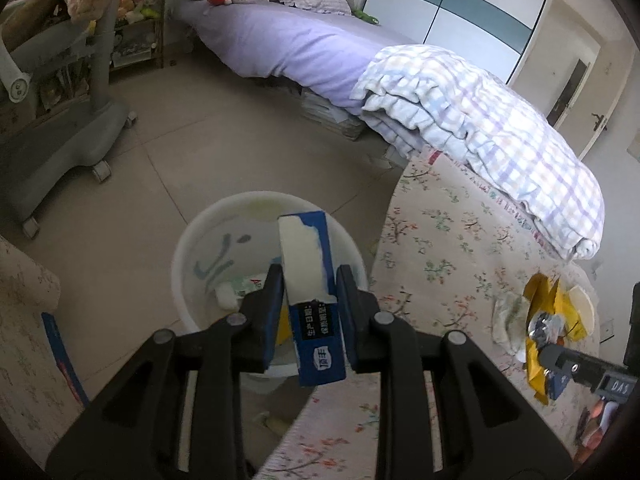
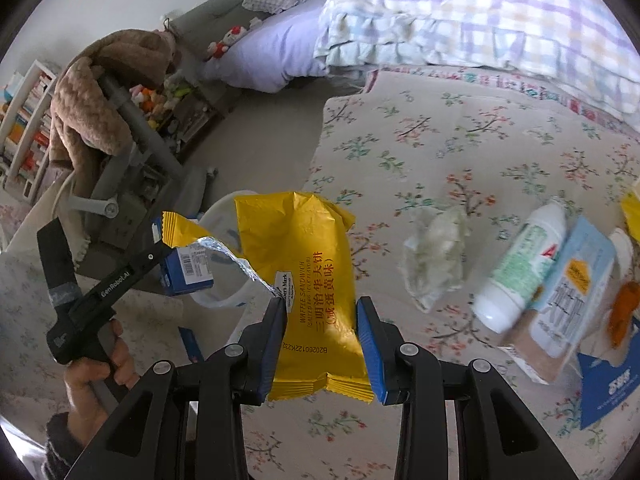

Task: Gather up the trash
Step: 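Carry the blue box to the wastebasket and open the left tool, then lower the yellow snack wrapper into the wastebasket and open the right tool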

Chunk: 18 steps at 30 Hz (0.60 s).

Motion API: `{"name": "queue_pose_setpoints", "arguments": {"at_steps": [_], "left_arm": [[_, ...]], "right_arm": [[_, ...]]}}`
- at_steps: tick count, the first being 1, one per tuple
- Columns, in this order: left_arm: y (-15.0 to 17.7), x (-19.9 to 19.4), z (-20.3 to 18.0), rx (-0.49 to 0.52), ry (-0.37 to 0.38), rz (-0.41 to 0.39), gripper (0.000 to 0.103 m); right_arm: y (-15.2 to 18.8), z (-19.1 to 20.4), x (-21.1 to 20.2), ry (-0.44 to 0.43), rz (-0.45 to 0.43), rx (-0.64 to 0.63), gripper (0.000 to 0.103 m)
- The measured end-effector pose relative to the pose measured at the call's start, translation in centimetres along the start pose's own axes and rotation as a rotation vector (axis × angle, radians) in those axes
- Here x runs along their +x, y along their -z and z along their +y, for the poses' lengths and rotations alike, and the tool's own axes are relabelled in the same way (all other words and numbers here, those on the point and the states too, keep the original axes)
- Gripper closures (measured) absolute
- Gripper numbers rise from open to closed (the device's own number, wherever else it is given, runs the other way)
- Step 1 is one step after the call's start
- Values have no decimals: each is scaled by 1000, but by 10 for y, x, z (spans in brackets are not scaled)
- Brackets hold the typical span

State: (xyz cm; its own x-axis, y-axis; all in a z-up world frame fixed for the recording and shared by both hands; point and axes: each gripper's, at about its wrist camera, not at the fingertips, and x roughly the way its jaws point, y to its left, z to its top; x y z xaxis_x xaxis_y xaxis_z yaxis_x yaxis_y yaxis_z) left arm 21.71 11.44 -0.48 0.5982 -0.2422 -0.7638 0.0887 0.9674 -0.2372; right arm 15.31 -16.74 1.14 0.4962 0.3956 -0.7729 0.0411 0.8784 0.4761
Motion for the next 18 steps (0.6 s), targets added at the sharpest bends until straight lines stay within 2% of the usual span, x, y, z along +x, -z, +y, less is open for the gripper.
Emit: {"name": "queue_pose_setpoints", "arguments": {"at_steps": [2, 3, 4, 5, 8, 10, 18], "left_arm": [[0, 3, 8, -26, -13, 31, 43], [0, 3, 13, -50, -33, 35, 35], [0, 0, 18, -72, -56, 30, 23], [1, -3, 23, -88, -82, 22, 16], [2, -9, 35, -109, -156, 27, 8], [4, -13, 41, -107, -183, 15, 5], [9, -27, 65, -104, -235, 3, 4]], "right_arm": [[-4, 7, 4, 5, 1, -16, 66], [-4, 9, 5, 9, 1, -23, 66], [-6, 13, 7, 17, 2, -33, 66], [-8, 16, 9, 20, 3, -38, 66], [-13, 25, 17, 21, 8, -56, 66], [-16, 32, 24, 24, 11, -67, 66], [-26, 64, 66, 25, 44, -101, 66]]}}
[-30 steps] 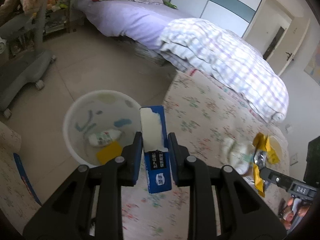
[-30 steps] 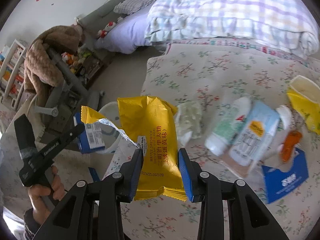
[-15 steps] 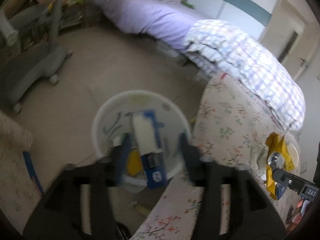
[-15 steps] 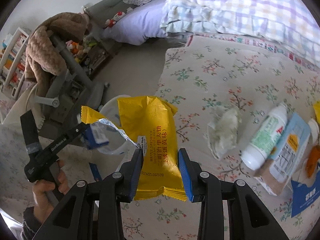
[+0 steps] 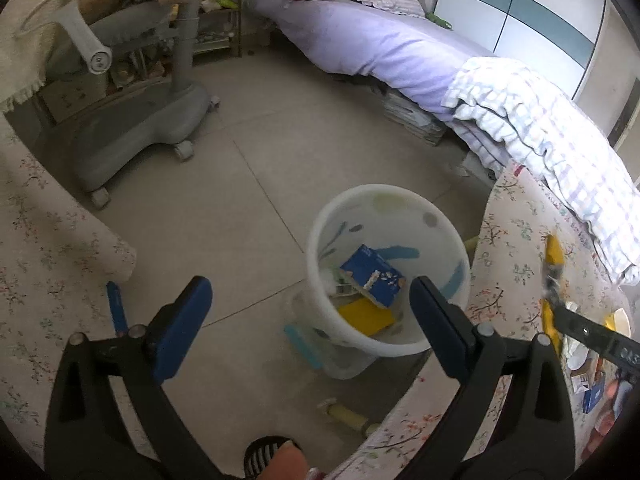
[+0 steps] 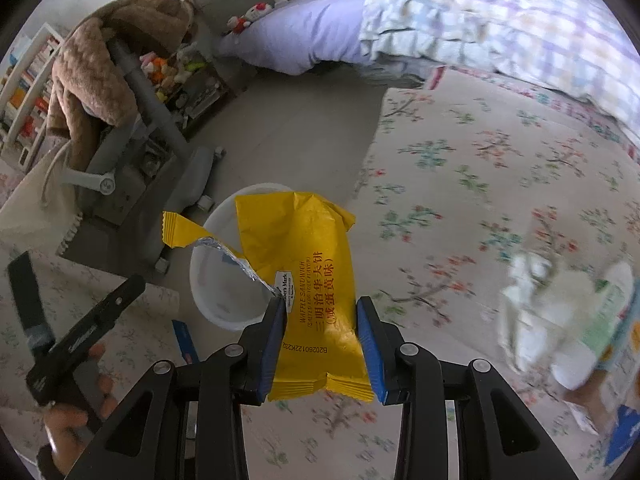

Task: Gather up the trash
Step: 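Lower the yellow snack wrapper into the wastebasket and open the right tool, then move both tools back over the remaining items on the bed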

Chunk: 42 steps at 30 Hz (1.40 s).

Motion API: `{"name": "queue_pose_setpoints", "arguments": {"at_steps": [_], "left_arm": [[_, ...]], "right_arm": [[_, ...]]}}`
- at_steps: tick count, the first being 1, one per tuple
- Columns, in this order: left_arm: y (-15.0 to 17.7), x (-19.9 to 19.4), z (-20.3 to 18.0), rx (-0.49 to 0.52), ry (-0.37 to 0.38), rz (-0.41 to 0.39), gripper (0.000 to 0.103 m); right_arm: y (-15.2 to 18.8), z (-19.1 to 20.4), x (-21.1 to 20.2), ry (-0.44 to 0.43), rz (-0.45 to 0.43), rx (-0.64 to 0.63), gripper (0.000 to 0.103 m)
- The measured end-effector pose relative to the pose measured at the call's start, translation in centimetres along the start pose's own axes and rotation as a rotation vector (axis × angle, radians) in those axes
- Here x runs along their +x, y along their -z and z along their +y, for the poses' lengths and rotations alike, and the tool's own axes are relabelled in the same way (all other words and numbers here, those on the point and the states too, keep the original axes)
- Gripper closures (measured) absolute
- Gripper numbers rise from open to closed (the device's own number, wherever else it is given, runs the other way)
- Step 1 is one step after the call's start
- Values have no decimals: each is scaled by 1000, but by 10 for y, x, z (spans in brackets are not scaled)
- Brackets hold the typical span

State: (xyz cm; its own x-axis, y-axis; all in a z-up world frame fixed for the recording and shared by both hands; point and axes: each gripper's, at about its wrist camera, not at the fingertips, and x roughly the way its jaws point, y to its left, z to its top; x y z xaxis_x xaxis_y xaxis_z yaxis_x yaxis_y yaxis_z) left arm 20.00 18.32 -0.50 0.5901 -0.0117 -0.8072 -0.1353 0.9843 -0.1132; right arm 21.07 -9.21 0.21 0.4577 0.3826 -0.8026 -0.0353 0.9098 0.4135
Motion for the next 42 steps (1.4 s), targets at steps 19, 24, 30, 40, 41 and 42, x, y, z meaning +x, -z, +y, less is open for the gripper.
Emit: {"name": "queue_pose_setpoints", "arguments": {"at_steps": [19, 24, 30, 40, 41, 42], "left_arm": [[-1, -13, 24, -16, -45, -24, 4], [-1, -13, 23, -6, -48, -23, 4], [-1, -16, 19, -4, -35, -19, 4], [2, -19, -5, 32, -10, -2, 4], [3, -20, -8, 39, -5, 0, 4], [4, -20, -11, 45, 1, 3, 4]], "right_arm": [[-24, 51, 60, -1, 11, -61, 65], [-26, 53, 64, 3, 3, -60, 61], [-27, 53, 50, -11, -35, -54, 25], [-15, 36, 13, 46, -47, -91, 25], [-13, 33, 8, 54, -51, -94, 25], [-10, 28, 1, 70, -56, -98, 25]]}}
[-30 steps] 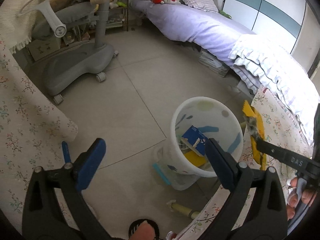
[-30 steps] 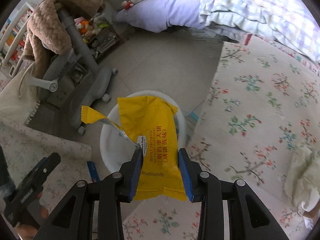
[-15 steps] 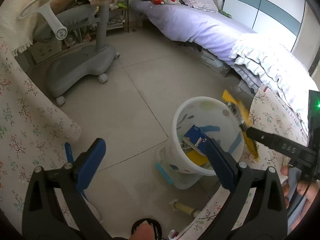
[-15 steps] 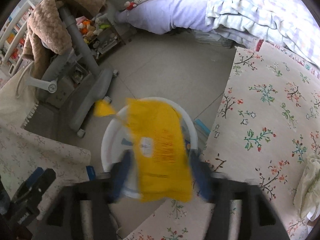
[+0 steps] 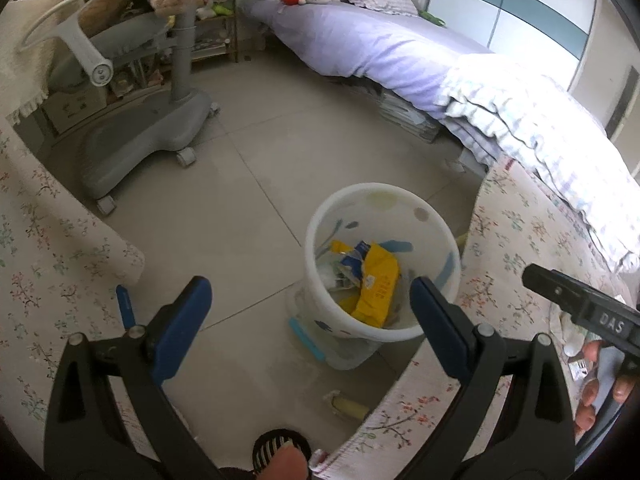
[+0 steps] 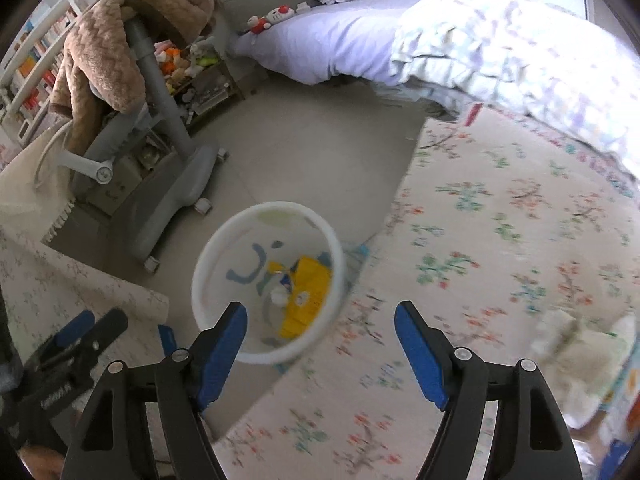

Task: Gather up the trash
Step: 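Move both tools back over the remaining items on the bed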

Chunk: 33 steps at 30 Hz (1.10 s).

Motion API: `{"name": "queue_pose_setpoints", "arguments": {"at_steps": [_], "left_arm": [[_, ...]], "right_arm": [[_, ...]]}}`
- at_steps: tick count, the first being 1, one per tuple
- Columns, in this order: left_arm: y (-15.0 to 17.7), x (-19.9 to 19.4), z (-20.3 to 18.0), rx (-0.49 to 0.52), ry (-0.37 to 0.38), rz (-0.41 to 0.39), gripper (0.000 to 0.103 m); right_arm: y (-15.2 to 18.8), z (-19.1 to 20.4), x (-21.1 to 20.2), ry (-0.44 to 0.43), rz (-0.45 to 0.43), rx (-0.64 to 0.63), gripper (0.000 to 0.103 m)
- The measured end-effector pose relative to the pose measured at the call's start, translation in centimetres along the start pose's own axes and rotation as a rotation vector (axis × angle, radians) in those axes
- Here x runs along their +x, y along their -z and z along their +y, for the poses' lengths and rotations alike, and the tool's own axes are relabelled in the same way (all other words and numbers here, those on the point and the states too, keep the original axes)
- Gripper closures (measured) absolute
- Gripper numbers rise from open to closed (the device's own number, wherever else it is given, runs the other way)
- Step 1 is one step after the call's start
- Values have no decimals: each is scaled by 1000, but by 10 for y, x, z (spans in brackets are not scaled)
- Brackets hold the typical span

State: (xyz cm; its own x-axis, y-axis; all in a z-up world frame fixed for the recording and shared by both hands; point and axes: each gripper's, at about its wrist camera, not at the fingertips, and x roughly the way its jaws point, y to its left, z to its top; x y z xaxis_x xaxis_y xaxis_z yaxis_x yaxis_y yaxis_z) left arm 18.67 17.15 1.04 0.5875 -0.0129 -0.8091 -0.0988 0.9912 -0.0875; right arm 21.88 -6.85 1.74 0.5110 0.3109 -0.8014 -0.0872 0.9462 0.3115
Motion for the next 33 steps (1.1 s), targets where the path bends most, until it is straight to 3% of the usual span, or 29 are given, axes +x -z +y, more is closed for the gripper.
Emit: {"name": "queue_pose_setpoints", "arguments": {"at_steps": [16, 25, 33], "left_arm": [[14, -14, -79, 141, 97, 48, 1], [26, -16, -129, 217, 137, 87, 1], [41, -8, -172, 274, 167, 143, 1]], "right_arm": [[44, -104, -94, 127, -39, 92, 24], [73, -178, -127, 194, -21, 240, 23], [120, -250, -138, 225, 26, 467, 23]]}}
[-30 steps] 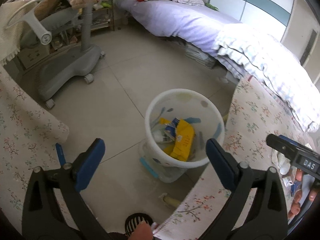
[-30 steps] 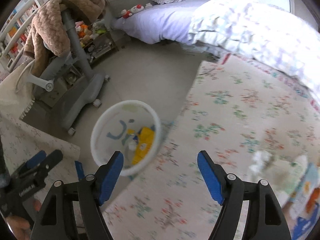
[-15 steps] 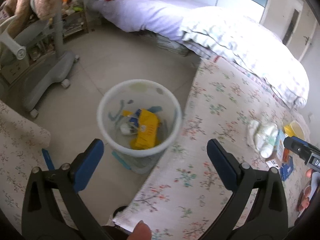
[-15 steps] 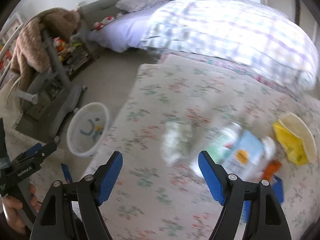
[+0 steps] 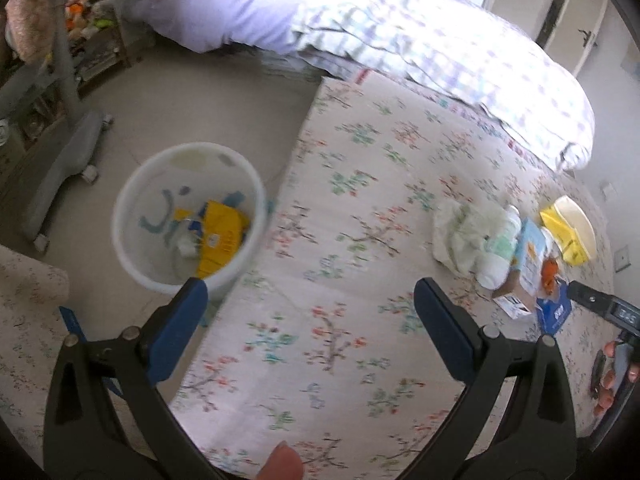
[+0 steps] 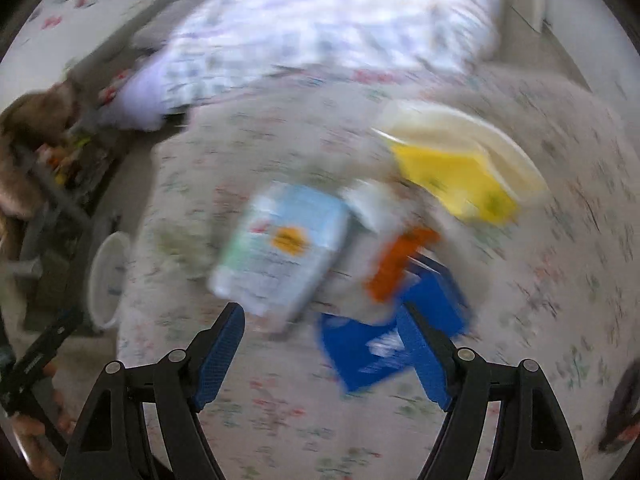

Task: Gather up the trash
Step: 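Move both tools back over the remaining items on the bed, then grasp the crumpled tissue with the left tool while the right tool grasps the blue box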

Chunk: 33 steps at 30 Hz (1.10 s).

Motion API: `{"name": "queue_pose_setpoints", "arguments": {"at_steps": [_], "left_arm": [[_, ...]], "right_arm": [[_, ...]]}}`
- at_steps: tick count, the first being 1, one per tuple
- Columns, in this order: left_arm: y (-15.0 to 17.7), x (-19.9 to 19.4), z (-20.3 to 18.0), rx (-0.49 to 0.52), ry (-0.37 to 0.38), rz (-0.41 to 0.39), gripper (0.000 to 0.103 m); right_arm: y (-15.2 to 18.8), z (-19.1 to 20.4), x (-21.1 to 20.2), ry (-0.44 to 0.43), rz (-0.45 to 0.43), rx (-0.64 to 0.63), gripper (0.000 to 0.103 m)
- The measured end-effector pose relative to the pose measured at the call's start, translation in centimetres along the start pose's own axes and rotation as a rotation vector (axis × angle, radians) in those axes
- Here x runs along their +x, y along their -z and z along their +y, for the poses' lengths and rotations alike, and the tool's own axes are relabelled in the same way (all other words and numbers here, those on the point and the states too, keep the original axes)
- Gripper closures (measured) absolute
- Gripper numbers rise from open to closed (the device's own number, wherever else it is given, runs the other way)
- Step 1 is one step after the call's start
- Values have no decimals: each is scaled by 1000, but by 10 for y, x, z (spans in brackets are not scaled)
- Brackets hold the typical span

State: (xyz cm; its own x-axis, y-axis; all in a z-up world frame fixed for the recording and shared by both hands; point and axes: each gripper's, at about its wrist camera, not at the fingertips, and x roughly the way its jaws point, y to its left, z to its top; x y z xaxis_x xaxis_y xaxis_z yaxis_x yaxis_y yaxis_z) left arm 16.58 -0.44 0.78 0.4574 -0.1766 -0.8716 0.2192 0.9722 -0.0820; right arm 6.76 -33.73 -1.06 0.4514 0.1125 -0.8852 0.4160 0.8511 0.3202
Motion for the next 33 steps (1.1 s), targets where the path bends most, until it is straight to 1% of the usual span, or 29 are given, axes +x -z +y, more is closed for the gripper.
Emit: {"name": "queue_pose_setpoints", "arguments": {"at_steps": [1, 3, 7, 10, 16, 19, 21, 24, 27, 28, 29, 31, 32, 33], "left_arm": [[0, 2, -6, 7, 5, 7, 1], [0, 6, -17, 27, 13, 19, 1], [0, 11, -32, 50, 14, 29, 1], [0, 16, -41, 62, 14, 39, 1], [1, 21, -50, 75, 15, 54, 1], [2, 23, -51, 83, 13, 59, 1], [2, 23, -52, 87, 12, 64, 1], [3, 24, -54, 93, 14, 68, 1], [3, 23, -56, 97, 16, 68, 1], [3, 24, -56, 97, 17, 69, 1], [3, 24, -57, 96, 18, 70, 1], [3, 25, -58, 97, 24, 72, 1], [3, 25, -59, 96, 28, 73, 1], [3, 25, -60, 96, 31, 74, 1]], "right_arm": [[0, -11, 3, 0, 17, 40, 23], [0, -28, 7, -26, 42, 105, 23], [2, -43, 18, 8, 75, 144, 23], [2, -45, 23, 6, 87, 170, 23], [0, -35, 30, 79, 72, 118, 21], [1, -34, 27, 148, 45, 74, 21], [2, -38, 27, 179, 41, 70, 21], [3, -48, 31, 168, 62, 98, 21], [6, -55, 40, 119, 97, 136, 21], [7, -55, 39, 116, 87, 136, 21], [7, -56, 37, 107, 83, 139, 23], [9, -58, 34, 79, 81, 146, 33], [10, -58, 32, 59, 81, 141, 46], [11, -59, 30, 40, 82, 138, 56]]}}
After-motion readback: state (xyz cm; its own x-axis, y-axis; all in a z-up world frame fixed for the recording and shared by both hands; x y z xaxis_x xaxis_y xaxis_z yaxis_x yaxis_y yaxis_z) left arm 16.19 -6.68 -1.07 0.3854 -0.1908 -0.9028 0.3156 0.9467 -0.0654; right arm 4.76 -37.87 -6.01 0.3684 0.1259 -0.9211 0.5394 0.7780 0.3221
